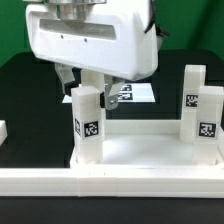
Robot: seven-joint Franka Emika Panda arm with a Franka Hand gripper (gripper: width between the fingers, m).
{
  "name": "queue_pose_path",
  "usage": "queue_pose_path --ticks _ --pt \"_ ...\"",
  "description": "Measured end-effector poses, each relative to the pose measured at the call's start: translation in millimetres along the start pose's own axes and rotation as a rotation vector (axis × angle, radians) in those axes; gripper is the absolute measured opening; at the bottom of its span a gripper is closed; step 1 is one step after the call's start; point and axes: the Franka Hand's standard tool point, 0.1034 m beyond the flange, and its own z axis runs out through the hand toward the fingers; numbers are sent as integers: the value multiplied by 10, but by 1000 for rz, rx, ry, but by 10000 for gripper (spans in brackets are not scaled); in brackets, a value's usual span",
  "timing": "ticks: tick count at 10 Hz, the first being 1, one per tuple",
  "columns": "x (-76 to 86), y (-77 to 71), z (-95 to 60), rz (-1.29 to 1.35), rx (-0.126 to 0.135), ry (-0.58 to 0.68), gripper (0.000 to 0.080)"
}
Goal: Assemble desk
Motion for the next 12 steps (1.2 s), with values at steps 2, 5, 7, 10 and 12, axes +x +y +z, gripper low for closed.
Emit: queue_pose_path --ticks 2,5,7,10,12 --pt "-1 -5 -2 -194 0 0 648" --pt "-3 -5 -1 -508 -10 2 649" --pt "4 5 -2 -659 -11 1 649" --pt "13 20 -4 -860 -27 1 649" --pt "17 30 -4 -943 -39 -1 649"
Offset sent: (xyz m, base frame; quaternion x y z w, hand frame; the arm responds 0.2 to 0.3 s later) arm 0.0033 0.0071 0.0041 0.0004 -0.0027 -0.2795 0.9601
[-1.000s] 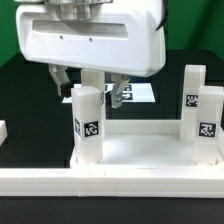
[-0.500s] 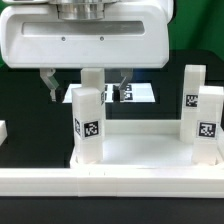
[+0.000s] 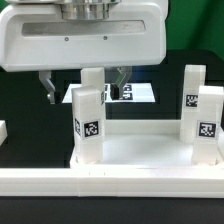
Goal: Assemble desk
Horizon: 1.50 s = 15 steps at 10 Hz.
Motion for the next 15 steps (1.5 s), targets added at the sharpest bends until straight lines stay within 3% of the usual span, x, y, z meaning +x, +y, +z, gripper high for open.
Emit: queue_pose_path --ticks 2,4,5,8,10,15 --pt "-6 12 1 -73 -8 -4 649" --pt "-8 15 3 -70 -8 -5 377" --pt "-7 15 0 -69 -7 -4 289" --pt "-8 13 1 38 -6 -4 290" --pt "-23 44 8 254 18 4 290" --pt "-77 14 4 626 38 -26 298"
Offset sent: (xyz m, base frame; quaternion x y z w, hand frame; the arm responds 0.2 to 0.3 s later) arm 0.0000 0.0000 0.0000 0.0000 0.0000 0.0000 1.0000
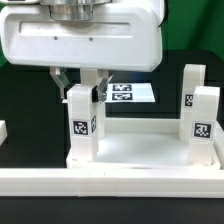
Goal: Assemble desk
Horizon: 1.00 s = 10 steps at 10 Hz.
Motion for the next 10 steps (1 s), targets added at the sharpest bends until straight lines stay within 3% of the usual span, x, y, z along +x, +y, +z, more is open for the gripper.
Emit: queue_pose_path --ticks 5,6,7,8,10 --pt "-34 28 2 164 -9 -19 315" --pt "-34 30 6 164 -9 -19 550" --pt "-37 30 -2 160 -9 -21 550" --pt "-47 26 -49 153 -6 -28 629" --pt "-55 7 -204 155 12 -22 643"
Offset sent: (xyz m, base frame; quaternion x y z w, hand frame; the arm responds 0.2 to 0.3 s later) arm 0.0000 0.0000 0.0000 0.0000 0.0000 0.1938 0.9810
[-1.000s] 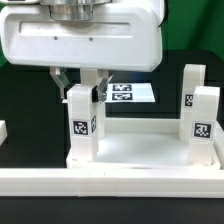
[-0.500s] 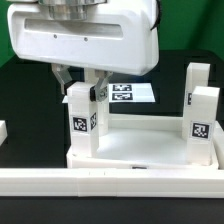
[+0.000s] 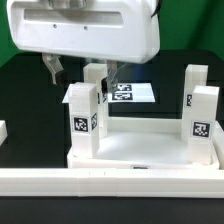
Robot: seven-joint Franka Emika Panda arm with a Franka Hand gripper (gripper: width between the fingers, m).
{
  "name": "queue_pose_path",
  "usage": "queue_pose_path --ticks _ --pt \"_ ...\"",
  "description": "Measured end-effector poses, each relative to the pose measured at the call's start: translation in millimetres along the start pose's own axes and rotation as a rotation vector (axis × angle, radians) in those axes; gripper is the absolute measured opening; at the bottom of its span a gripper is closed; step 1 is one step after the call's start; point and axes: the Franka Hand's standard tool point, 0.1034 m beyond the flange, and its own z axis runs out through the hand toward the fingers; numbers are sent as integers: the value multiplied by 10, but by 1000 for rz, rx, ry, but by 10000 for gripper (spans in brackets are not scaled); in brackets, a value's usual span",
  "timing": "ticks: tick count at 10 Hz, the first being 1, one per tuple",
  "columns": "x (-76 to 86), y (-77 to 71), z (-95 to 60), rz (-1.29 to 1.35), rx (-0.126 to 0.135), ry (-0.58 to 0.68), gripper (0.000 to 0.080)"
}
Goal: Assemble desk
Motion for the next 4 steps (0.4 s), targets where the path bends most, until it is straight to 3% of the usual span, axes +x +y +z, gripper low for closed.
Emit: queue_pose_path --ticks 4 --pt "1 -10 -31 1 4 2 649"
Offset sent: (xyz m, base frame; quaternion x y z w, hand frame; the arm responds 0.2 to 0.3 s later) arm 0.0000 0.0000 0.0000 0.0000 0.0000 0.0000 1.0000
